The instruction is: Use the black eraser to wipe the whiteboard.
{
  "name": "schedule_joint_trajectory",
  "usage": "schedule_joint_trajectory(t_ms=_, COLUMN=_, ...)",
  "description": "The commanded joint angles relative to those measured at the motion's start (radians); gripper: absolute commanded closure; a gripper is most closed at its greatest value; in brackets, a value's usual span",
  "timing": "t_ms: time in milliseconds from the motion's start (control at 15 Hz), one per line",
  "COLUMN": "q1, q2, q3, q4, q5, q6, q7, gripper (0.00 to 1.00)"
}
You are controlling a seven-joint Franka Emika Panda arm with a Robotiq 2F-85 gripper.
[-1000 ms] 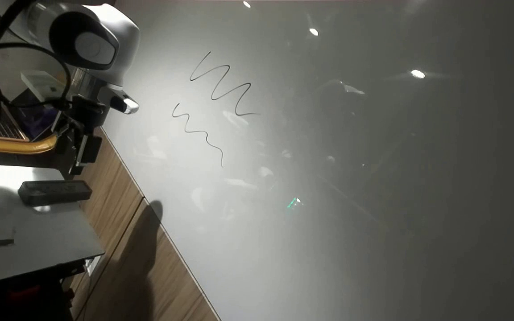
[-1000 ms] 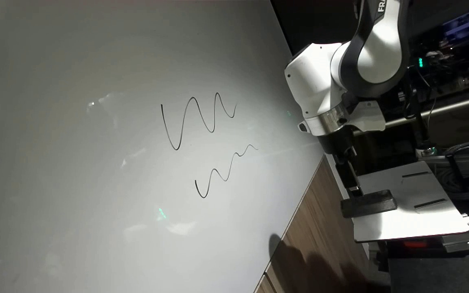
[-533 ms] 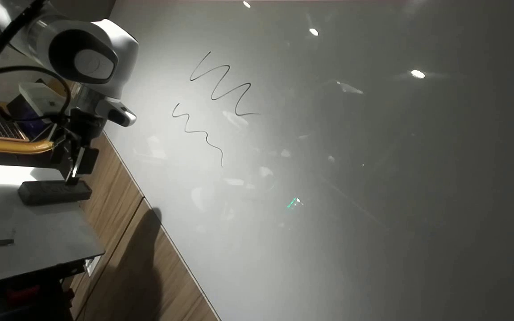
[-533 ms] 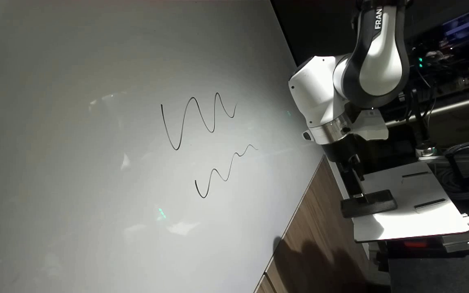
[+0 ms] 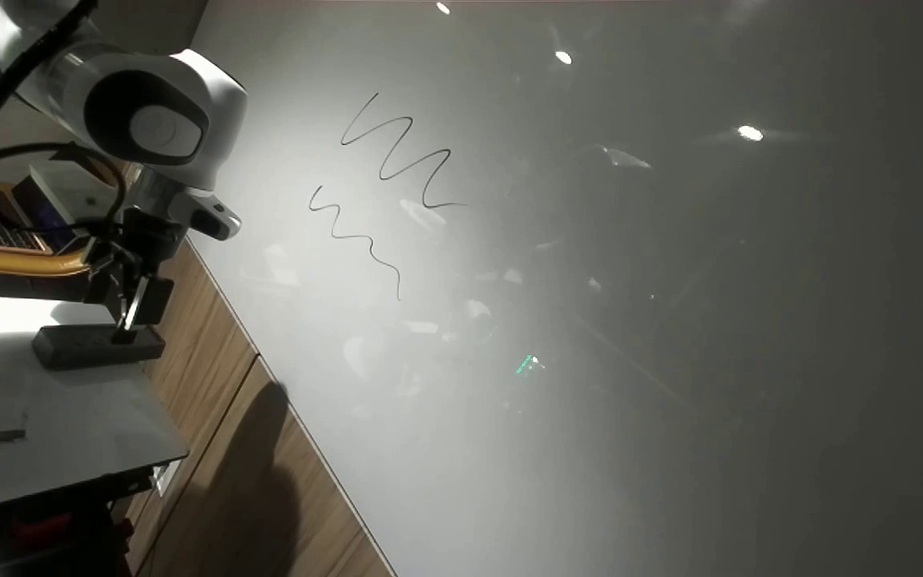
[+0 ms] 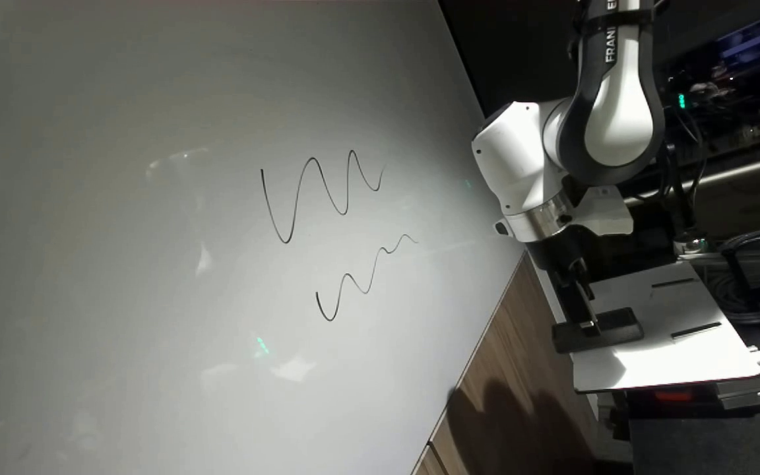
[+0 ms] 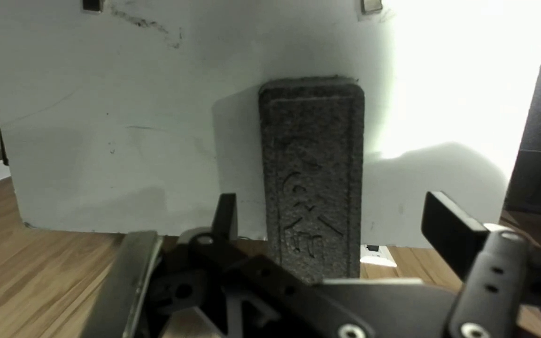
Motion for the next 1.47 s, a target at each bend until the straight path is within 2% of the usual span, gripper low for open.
schedule_joint_trajectory(t_ms=0, q1=0.001, q2=0.029, q3=-0.031, q4=0.000, q5=-0.026, q6=0.040, q7=-0.019, gripper=0.00)
schedule_joint_trajectory(t_ms=667, q1=0.012, q2=0.066, q3=-0.059, q4=0.002, q5=-0.031, q6=0.051, q7=-0.038, gripper=0.00)
schedule_joint_trajectory(t_ms=733, q1=0.013, q2=0.068, q3=-0.059, q4=0.002, q5=-0.031, q6=0.051, q7=-0.038, gripper=0.08)
schedule_joint_trajectory(t_ms=800, q1=0.015, q2=0.068, q3=-0.058, q4=0.002, q5=-0.031, q6=0.051, q7=-0.039, gripper=0.28)
schedule_joint_trajectory(t_ms=867, q1=0.018, q2=0.066, q3=-0.057, q4=0.002, q5=-0.032, q6=0.048, q7=-0.036, gripper=0.32)
schedule_joint_trajectory(t_ms=933, q1=0.022, q2=0.064, q3=-0.055, q4=0.002, q5=-0.035, q6=0.045, q7=-0.032, gripper=0.32)
schedule_joint_trajectory(t_ms=1267, q1=0.035, q2=0.059, q3=-0.051, q4=0.003, q5=-0.037, q6=0.041, q7=-0.032, gripper=0.69)
schedule_joint_trajectory(t_ms=1400, q1=0.045, q2=0.042, q3=-0.044, q4=0.005, q5=-0.033, q6=0.029, q7=-0.025, gripper=0.71)
